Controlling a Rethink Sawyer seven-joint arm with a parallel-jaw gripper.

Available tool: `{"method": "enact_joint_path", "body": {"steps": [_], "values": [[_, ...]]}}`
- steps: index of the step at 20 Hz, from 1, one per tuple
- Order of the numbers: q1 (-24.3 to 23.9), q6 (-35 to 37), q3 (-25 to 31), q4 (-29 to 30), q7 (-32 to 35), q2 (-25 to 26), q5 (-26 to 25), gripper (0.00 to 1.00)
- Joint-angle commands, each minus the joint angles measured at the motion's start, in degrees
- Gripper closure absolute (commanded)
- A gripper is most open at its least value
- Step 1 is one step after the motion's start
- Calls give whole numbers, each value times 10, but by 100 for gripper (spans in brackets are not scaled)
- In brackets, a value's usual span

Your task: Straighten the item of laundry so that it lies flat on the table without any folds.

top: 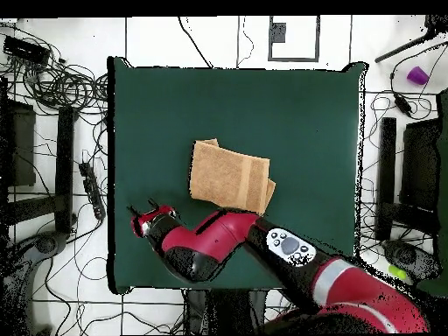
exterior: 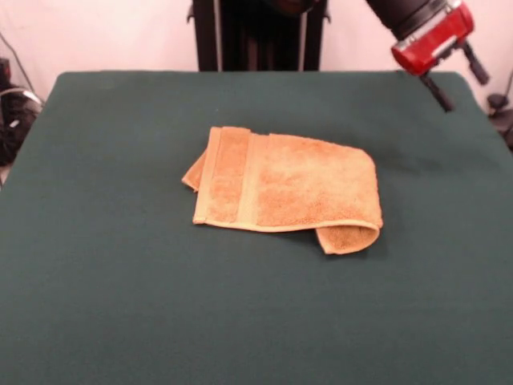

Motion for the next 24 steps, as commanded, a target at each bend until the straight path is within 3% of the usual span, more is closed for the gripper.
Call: {"method": "enact_joint_path", "body": {"steps": [1,10,18,24], "values": [[278,-91,-335,-48,35,-73,117,0],[271,-104,-330,-42,21,-74,132,0],[261,-93,-312,-31,15,-79,76,0],[206,-6,-236,-7,15,-114,21,0]]}}
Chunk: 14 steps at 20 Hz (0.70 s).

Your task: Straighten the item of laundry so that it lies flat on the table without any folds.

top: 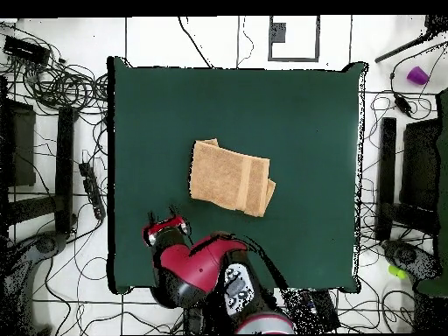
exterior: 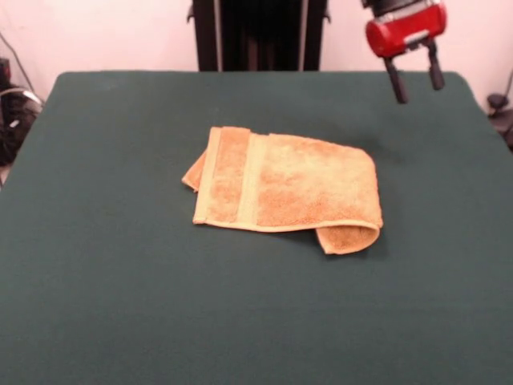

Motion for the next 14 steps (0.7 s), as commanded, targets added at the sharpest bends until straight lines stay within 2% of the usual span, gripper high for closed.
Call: {"method": "enact_joint_path", "body": {"steps": [1,4,7,11,14], "values": [[-38,102,70,-5,16,-9,-38,0],[-87,214,146,-2,-15,-3,-18,0],[-92,349,164,-26,-74,29,36,0],[-85,379,164,-69,-68,55,40,0],[-104,416,192,-95,-79,77,46,0]]}}
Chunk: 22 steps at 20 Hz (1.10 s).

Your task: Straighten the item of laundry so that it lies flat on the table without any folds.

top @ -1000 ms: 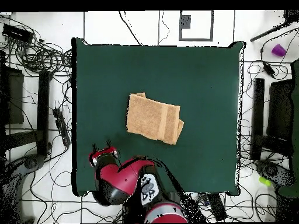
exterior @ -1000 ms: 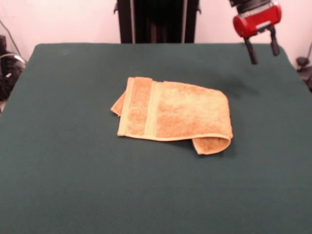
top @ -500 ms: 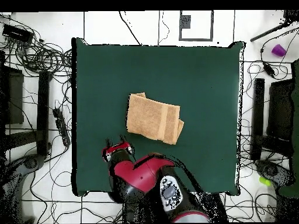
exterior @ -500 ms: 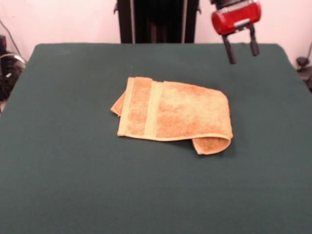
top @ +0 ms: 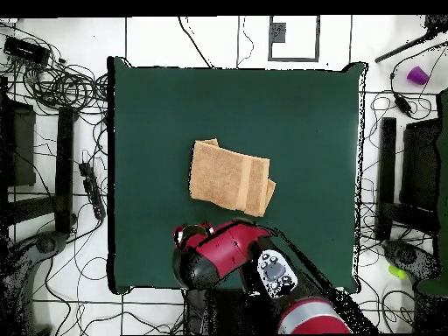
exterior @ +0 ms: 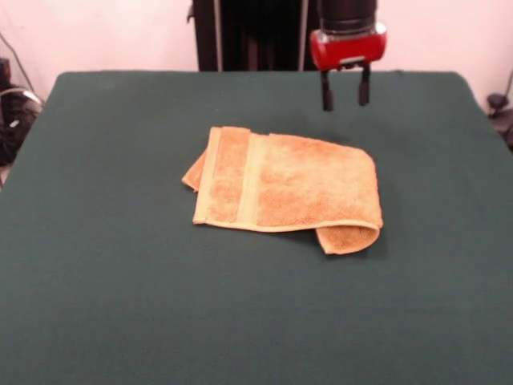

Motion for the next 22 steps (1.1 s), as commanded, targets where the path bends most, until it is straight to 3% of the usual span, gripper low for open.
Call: {"method": "enact_joint_path", "body": {"steps": [1,9,16,22], "values": [[-11,115,118,-85,-85,71,36,0],[-26,162,157,-107,-80,96,54,0],[-34,128,176,-65,-45,62,61,0],[-32,152,175,-66,-47,56,63,0]]}}
